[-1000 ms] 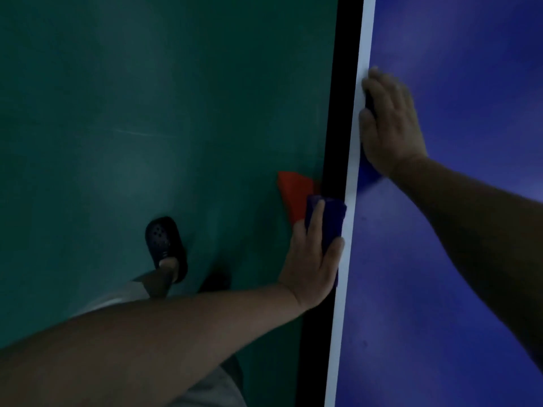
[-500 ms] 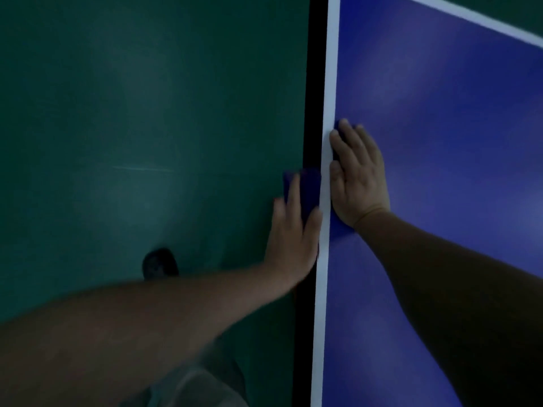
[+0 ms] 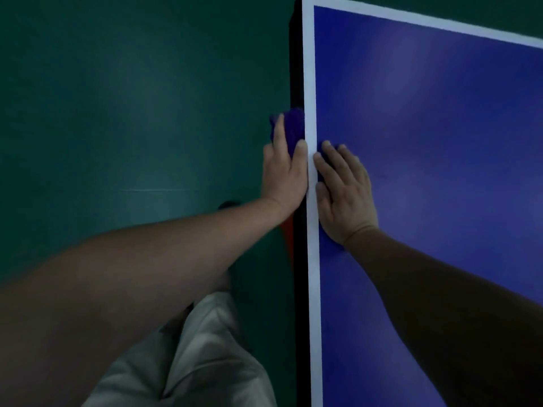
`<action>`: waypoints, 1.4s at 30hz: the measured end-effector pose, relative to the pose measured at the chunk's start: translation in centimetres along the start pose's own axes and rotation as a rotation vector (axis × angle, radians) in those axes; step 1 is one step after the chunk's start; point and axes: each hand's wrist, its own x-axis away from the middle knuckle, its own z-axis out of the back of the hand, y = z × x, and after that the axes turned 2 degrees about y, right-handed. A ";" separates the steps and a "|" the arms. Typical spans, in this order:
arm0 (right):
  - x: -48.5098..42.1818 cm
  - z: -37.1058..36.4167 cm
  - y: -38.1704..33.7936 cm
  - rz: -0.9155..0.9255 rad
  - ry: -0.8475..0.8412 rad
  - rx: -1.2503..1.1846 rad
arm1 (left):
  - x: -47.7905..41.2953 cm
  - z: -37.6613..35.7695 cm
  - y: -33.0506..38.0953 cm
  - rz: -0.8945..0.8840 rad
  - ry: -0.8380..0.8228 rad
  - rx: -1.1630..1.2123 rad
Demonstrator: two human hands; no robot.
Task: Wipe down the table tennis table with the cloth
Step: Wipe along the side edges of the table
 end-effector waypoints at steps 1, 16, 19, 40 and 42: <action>0.0 0.1 0.0 -0.001 -0.002 -0.002 | 1.3 0.0 -0.6 0.008 -0.002 -0.005; 0.2 0.0 -0.2 -0.015 -0.063 0.022 | -1.2 0.9 0.4 0.038 -0.052 -0.059; 0.3 0.3 -0.3 -0.022 -0.086 0.024 | 1.5 1.0 0.1 0.046 -0.076 -0.052; -18.4 1.6 1.0 -0.231 0.038 -0.131 | 2.3 1.3 2.0 0.149 -0.103 0.016; -20.6 1.1 1.4 -0.275 0.022 -0.131 | 1.3 1.3 2.7 0.217 -0.109 0.044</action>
